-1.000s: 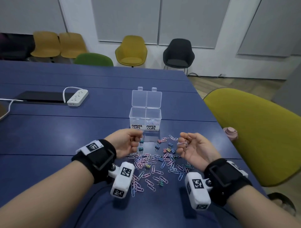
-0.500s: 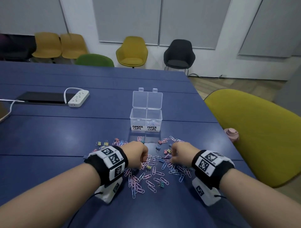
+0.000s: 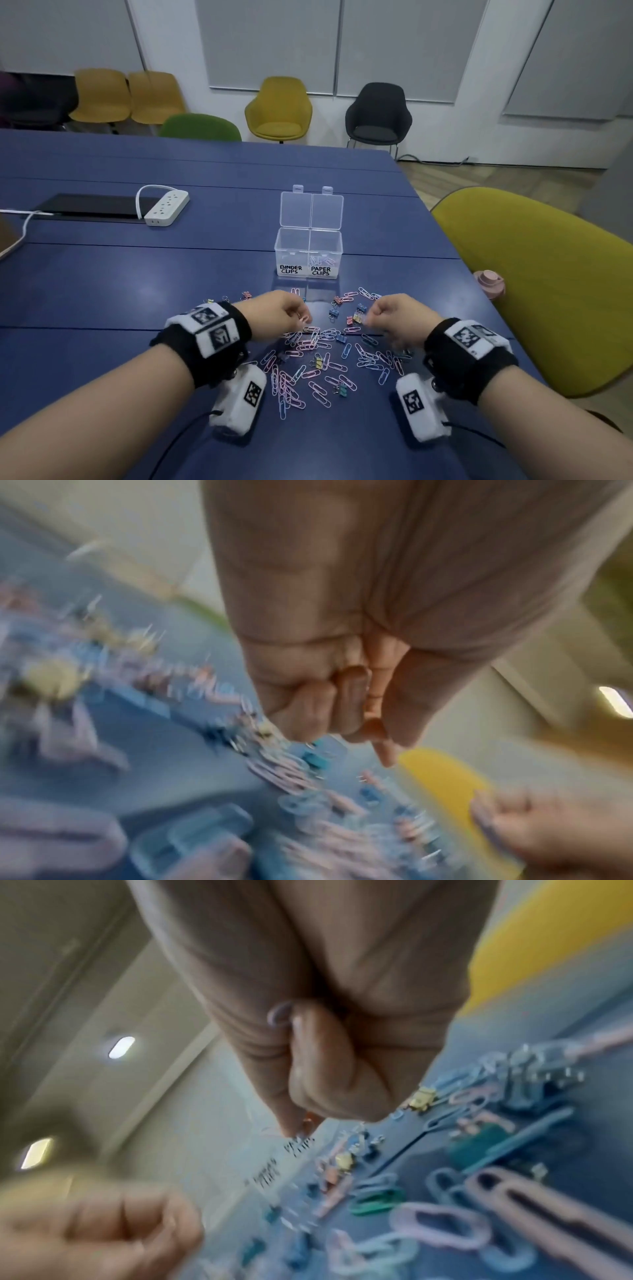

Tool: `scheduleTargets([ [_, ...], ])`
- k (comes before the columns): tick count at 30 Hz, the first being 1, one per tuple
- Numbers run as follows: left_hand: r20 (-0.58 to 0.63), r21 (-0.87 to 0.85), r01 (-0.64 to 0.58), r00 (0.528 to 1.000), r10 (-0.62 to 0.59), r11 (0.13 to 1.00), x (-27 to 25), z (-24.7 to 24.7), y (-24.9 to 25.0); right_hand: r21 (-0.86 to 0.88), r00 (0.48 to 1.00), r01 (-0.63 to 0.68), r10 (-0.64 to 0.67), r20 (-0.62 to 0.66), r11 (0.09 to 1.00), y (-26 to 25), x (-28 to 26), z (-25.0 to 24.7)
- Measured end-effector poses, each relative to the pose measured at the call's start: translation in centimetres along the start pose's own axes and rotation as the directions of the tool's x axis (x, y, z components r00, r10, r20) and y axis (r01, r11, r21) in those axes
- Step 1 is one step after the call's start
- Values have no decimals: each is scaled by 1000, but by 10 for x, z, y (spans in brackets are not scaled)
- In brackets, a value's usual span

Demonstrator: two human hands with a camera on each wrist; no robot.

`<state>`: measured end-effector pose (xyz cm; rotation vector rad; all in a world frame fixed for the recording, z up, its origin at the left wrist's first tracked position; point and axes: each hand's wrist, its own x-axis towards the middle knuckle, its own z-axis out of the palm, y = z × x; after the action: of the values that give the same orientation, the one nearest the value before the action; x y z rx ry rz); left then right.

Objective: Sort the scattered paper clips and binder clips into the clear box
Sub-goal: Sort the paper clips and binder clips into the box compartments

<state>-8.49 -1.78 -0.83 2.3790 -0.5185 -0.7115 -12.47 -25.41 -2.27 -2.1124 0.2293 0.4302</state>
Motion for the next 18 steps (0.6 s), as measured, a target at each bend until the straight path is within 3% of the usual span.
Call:
scheduleTargets([
  [1,22,-297,33,999,-28,954,-1,-1,-1,273,1000,-26,20,24,962,2,-1,-3],
  [2,59,-596,77,997,-52,799,-2,-2,-2,508,997,-59,30,64,859,4,-2,-6],
  [3,99,-800,116,993,-61,589,-3,-4,-2,679,992,-103,27,122,727,5,-4,-9],
  [4,131,-904,144,990,-59,404,-5,-6,-1,794,983,-152,6,184,589,5,-5,-11],
  [5,147,-949,156,988,-54,274,-6,-8,1,864,970,-195,-36,238,464,4,-7,-12],
  [7,148,-977,154,988,-48,149,-5,-12,5,916,940,-244,-156,304,317,6,-10,-11],
  [9,134,-964,152,986,-97,219,-1,-10,6,924,928,-240,-210,309,297,7,-12,-9],
  [11,92,-895,154,982,-163,420,5,-3,4,911,942,-223,-162,293,346,4,-12,-5],
  [13,21,-750,141,982,-190,647,10,3,3,846,967,-193,-49,250,497,1,-8,-1],
  [14,-18,-616,134,983,-183,776,9,5,4,767,978,-166,6,206,620,0,-5,1],
  [16,-90,-199,117,986,-137,973,8,6,6,429,995,-85,53,86,899,-3,-3,5],
  [17,-113,-14,97,989,-98,995,6,6,9,158,999,-37,33,28,987,-6,-3,5],
  [18,-122,120,82,990,-67,989,4,7,11,-140,1000,6,-7,-9,990,-7,-2,3],
])
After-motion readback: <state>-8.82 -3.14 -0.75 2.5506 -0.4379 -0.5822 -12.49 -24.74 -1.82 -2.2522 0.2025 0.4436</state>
